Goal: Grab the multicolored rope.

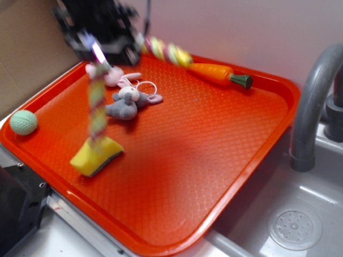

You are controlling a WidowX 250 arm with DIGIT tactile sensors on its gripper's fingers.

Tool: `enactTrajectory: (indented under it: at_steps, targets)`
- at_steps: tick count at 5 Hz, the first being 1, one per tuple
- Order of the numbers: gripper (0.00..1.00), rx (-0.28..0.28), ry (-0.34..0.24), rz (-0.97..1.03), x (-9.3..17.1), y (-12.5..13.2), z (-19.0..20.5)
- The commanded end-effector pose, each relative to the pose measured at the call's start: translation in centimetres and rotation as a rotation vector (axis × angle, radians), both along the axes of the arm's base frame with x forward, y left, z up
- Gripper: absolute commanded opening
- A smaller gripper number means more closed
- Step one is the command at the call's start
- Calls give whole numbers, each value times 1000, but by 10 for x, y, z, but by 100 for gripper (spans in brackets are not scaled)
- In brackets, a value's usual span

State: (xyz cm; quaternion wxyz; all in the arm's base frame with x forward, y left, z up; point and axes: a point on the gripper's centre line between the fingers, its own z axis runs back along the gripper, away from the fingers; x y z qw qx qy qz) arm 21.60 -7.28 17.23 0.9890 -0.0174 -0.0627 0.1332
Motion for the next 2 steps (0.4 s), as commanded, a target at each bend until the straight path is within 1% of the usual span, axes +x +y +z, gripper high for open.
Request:
enactTrajectory:
  at_steps: [1,2]
  targets:
    - [0,-21,-56,48,3,34,69]
    - [0,-34,-117,8,13,37,62]
